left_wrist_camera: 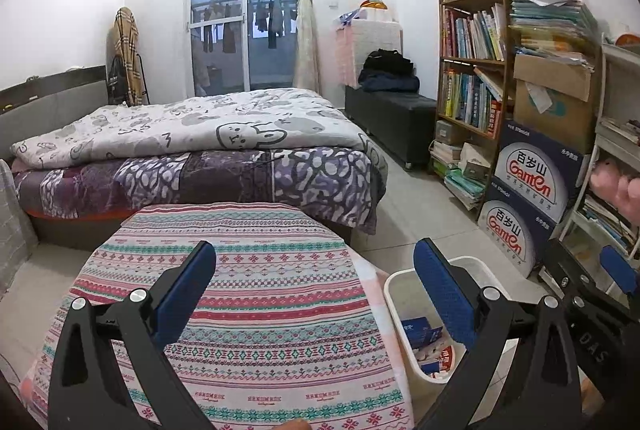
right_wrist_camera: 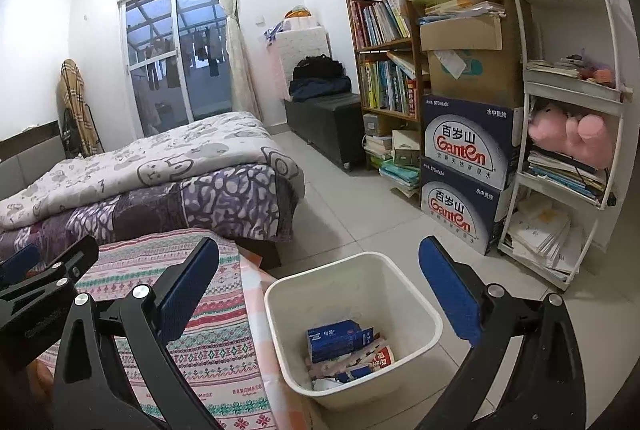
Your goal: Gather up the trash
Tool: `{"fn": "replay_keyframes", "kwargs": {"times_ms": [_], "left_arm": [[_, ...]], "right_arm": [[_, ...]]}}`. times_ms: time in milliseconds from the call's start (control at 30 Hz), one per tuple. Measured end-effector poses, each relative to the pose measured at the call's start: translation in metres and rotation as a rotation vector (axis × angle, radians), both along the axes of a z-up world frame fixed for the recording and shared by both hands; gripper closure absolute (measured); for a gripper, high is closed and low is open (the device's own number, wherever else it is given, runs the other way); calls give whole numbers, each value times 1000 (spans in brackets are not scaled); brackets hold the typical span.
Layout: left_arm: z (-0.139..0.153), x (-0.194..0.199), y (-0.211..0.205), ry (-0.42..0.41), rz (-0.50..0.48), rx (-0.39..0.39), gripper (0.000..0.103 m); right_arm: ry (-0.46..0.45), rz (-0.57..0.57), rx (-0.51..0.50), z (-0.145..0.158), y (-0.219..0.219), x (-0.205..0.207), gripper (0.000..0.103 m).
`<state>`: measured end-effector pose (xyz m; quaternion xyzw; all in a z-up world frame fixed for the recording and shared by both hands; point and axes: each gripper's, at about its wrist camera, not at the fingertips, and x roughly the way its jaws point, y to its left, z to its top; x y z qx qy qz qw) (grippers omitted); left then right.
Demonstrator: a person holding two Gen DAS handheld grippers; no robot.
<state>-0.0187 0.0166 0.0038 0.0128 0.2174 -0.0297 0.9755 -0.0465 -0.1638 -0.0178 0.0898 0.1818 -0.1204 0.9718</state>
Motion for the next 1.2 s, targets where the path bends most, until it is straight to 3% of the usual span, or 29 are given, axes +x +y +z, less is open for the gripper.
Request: {"fn": "replay_keyframes", "kwargs": {"times_ms": [1200], "left_arm": [[-7, 3, -9, 29, -16, 9, 7]], "right_arm": [[67, -16, 30, -12, -11, 8, 7]]}}
